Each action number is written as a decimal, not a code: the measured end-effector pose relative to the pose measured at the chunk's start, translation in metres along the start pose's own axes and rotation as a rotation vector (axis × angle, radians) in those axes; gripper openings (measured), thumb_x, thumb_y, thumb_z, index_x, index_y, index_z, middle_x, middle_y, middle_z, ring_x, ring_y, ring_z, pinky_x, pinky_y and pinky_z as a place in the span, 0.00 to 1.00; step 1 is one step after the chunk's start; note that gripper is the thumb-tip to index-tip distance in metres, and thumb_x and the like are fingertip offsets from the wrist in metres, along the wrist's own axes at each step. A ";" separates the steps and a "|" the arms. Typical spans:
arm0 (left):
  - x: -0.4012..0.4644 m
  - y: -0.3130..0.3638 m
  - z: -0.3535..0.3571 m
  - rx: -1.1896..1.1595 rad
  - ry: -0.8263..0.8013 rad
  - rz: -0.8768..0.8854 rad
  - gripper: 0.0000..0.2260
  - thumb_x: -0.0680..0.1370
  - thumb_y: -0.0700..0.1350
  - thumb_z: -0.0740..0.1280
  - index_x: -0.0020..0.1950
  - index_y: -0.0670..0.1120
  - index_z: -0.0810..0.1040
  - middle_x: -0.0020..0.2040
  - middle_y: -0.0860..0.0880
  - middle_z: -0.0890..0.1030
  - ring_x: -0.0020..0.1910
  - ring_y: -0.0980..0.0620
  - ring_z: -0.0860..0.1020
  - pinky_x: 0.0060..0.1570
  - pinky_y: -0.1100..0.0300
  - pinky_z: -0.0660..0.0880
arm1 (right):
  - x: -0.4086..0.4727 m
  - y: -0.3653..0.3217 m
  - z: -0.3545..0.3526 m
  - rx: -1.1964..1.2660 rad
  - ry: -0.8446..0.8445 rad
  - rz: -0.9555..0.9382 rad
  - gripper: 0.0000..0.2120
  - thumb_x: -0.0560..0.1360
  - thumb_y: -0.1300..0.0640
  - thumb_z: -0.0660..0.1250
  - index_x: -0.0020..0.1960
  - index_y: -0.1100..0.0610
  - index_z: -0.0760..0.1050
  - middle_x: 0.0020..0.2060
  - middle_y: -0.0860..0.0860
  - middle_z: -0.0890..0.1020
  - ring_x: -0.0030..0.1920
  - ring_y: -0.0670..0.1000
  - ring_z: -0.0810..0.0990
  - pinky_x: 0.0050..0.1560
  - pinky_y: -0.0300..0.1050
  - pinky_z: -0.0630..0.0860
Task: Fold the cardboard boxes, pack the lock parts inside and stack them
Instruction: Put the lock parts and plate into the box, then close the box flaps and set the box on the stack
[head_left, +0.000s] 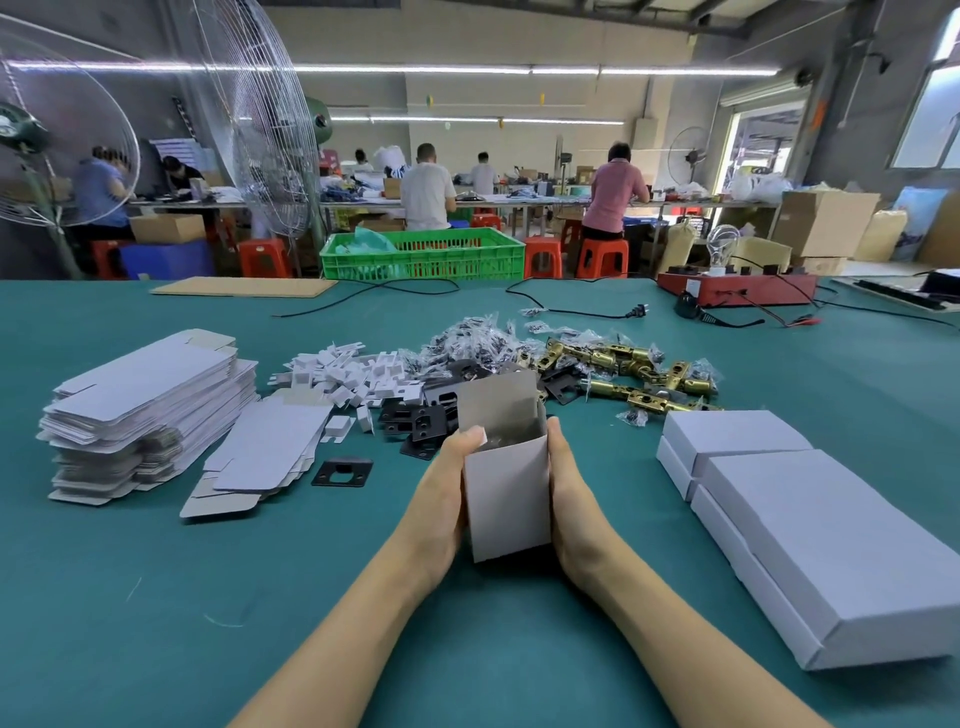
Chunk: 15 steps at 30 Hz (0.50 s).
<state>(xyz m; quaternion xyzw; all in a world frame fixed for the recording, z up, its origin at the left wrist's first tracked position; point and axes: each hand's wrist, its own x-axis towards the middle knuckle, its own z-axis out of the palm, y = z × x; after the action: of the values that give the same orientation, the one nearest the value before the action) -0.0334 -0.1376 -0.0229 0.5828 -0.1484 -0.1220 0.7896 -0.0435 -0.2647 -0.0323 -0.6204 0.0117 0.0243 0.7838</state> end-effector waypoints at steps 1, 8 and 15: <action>0.000 0.000 0.000 0.004 0.022 0.006 0.15 0.72 0.57 0.63 0.52 0.56 0.85 0.54 0.48 0.85 0.49 0.52 0.83 0.44 0.61 0.80 | -0.001 0.000 0.000 0.010 -0.005 -0.003 0.30 0.63 0.25 0.57 0.52 0.42 0.83 0.52 0.50 0.85 0.54 0.51 0.83 0.62 0.53 0.75; 0.001 0.002 0.007 0.079 0.079 0.121 0.15 0.72 0.50 0.60 0.53 0.64 0.81 0.54 0.52 0.84 0.51 0.54 0.82 0.53 0.56 0.77 | -0.001 -0.011 -0.001 0.050 -0.046 -0.057 0.28 0.68 0.29 0.59 0.57 0.45 0.81 0.53 0.52 0.84 0.52 0.53 0.83 0.55 0.53 0.77; -0.003 -0.003 0.023 0.109 0.280 0.241 0.12 0.75 0.55 0.58 0.52 0.60 0.79 0.55 0.51 0.82 0.61 0.42 0.77 0.65 0.34 0.69 | -0.004 -0.017 0.001 0.044 -0.027 -0.148 0.12 0.73 0.45 0.61 0.49 0.48 0.79 0.50 0.52 0.84 0.49 0.52 0.81 0.50 0.49 0.75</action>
<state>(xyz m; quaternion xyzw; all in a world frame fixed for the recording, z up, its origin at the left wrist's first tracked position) -0.0452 -0.1576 -0.0198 0.6138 -0.1122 0.0642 0.7788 -0.0466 -0.2681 -0.0152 -0.6020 -0.0445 -0.0257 0.7968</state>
